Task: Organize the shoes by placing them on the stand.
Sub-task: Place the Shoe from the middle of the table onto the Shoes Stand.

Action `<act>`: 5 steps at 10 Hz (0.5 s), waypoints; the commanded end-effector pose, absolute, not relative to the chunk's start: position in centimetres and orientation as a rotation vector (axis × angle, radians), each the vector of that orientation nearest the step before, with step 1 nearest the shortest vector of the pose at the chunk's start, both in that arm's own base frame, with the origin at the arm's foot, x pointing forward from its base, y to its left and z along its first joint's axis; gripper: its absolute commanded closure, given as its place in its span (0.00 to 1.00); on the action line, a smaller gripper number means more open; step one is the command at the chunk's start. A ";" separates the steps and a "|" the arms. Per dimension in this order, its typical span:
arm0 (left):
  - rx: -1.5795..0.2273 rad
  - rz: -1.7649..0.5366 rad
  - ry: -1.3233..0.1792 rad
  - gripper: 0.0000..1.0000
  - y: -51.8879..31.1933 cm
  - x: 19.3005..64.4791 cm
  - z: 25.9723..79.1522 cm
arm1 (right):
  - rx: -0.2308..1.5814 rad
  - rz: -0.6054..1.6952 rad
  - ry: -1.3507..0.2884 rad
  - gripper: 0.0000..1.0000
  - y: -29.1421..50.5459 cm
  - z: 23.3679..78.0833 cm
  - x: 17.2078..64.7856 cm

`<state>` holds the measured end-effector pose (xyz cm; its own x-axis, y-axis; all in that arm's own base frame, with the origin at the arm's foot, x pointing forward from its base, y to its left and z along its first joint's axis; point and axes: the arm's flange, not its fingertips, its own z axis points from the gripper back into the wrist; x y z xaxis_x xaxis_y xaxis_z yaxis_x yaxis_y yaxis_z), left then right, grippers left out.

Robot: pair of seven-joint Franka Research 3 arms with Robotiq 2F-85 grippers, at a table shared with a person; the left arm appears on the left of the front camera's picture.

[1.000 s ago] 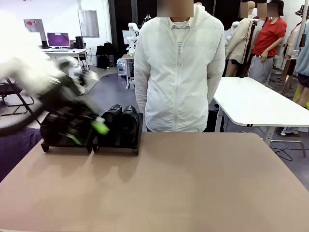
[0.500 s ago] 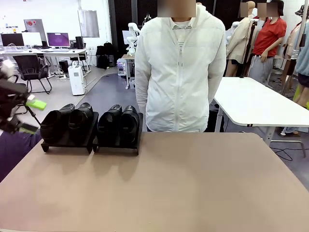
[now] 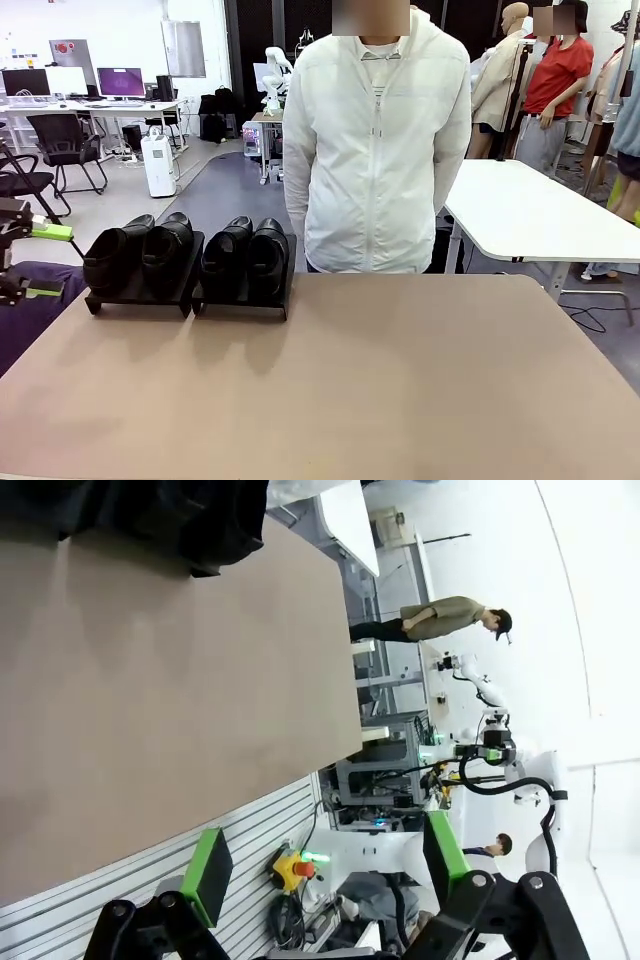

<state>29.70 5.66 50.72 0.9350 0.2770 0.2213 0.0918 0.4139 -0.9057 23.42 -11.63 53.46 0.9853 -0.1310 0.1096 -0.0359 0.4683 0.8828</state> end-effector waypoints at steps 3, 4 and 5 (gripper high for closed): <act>-1.139 0.081 -0.376 0.00 5.3 28.8 51.3 | 1.111 -0.039 -0.194 0.00 -11.6 53.8 23.6; -1.139 0.081 -0.376 0.00 5.3 28.8 51.3 | 1.111 -0.039 -0.194 0.00 -11.6 53.8 23.6; -1.139 0.081 -0.376 0.00 5.3 28.8 51.3 | 1.111 -0.039 -0.194 0.00 -11.6 53.8 23.6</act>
